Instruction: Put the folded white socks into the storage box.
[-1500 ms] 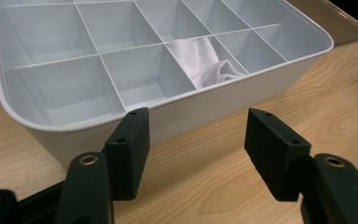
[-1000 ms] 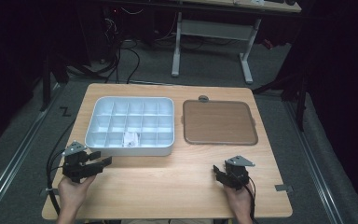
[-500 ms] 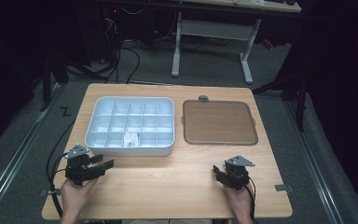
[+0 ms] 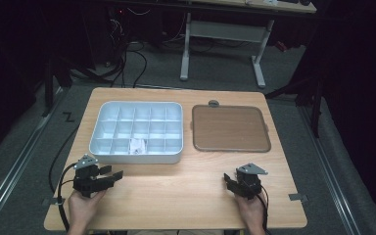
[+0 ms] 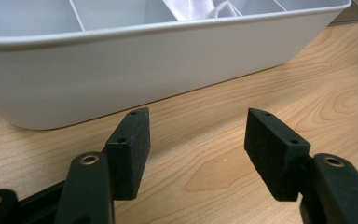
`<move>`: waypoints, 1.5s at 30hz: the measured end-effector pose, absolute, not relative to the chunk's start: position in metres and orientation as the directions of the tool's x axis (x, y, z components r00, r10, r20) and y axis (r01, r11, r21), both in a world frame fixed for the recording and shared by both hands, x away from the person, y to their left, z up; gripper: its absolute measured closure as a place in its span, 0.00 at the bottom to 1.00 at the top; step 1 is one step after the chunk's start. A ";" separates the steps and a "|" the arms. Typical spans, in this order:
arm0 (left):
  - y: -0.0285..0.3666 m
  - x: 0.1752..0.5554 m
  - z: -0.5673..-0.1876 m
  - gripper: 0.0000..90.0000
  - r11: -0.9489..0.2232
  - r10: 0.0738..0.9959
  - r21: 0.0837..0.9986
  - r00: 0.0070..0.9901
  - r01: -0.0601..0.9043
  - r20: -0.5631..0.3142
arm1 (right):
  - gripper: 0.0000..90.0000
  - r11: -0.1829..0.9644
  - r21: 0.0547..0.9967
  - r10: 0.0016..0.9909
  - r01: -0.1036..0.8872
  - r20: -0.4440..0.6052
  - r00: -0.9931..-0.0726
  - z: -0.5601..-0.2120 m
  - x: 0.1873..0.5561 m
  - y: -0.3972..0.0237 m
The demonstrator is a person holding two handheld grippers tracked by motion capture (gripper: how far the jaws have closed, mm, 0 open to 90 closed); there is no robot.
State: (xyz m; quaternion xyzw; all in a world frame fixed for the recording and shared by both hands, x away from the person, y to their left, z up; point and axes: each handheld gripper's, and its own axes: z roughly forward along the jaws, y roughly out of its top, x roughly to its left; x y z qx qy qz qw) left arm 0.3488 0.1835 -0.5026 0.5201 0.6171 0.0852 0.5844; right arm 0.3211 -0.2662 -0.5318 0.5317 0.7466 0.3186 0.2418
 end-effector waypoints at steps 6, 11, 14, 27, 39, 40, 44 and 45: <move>0.180 0.350 -0.510 0.46 0.425 0.757 0.721 0.221 0.547 -0.615 | 0.50 0.232 0.733 0.948 0.640 -0.022 -0.318 -0.532 0.321 -0.266; 0.175 0.350 -0.515 0.45 0.404 0.772 0.732 0.225 0.548 -0.594 | 0.50 0.232 0.733 0.948 0.640 -0.022 -0.318 -0.532 0.321 -0.266; 0.171 0.351 -0.518 0.45 0.395 0.780 0.738 0.224 0.548 -0.584 | 0.50 0.232 0.733 0.948 0.640 -0.022 -0.318 -0.532 0.321 -0.266; 0.159 0.354 -0.534 0.43 0.340 0.837 0.792 0.221 0.508 -0.501 | 0.50 0.232 0.733 0.948 0.640 -0.022 -0.319 -0.532 0.321 -0.266; 0.153 0.356 -0.543 0.41 0.311 0.861 0.818 0.222 0.483 -0.458 | 0.50 0.234 0.733 0.947 0.639 -0.023 -0.321 -0.532 0.321 -0.266; 0.153 0.356 -0.543 0.41 0.309 0.863 0.822 0.222 0.479 -0.454 | 0.50 0.235 0.733 0.946 0.638 -0.023 -0.322 -0.532 0.321 -0.266; 0.150 0.355 -0.545 0.40 0.288 0.871 0.837 0.235 0.466 -0.431 | 0.50 0.235 0.733 0.946 0.638 -0.023 -0.322 -0.532 0.321 -0.266; 0.150 0.355 -0.546 0.40 0.282 0.873 0.840 0.239 0.463 -0.425 | 0.50 0.234 0.733 0.947 0.639 -0.023 -0.321 -0.532 0.321 -0.266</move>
